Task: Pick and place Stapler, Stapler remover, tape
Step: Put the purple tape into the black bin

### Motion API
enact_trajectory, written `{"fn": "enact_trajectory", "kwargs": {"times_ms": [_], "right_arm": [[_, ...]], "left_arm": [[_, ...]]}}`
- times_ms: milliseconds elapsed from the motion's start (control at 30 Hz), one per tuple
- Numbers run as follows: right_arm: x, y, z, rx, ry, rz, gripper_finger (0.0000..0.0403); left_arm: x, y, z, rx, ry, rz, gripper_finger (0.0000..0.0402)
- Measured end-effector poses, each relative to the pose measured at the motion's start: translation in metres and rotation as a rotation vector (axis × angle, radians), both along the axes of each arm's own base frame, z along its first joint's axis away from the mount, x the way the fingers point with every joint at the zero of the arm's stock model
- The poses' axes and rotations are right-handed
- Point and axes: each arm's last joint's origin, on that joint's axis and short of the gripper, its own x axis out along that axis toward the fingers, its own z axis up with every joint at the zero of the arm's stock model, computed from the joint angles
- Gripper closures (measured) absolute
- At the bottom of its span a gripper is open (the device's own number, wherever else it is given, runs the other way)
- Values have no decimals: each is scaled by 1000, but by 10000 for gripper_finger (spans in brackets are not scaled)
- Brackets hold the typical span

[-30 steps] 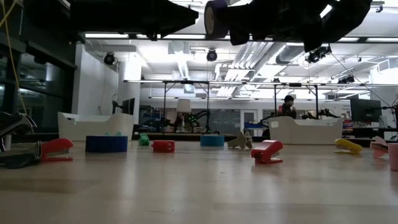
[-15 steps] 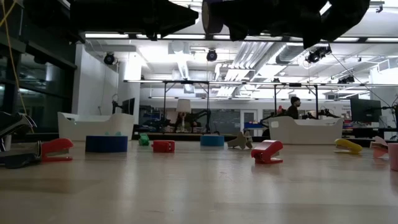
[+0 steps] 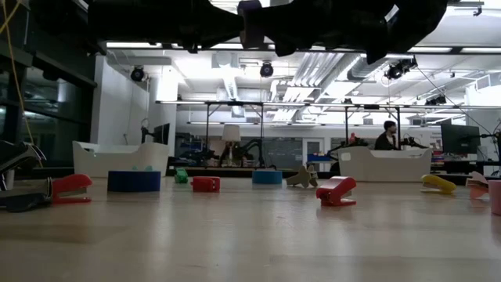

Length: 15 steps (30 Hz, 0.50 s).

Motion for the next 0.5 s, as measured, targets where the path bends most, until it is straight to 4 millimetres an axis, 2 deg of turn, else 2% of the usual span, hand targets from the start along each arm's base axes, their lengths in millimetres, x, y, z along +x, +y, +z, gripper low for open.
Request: {"fn": "enact_trajectory", "kwargs": {"times_ms": [167, 400, 500], "right_arm": [[0, 0, -1, 1, 8, 4, 371], [0, 0, -1, 6, 11, 0, 371], [0, 0, -1, 6, 11, -3, 371]], "left_arm": [[0, 0, 0, 10, 2, 4, 259], [0, 0, -1, 49, 22, 11, 368], [0, 0, -2, 65, 28, 13, 373]]}}
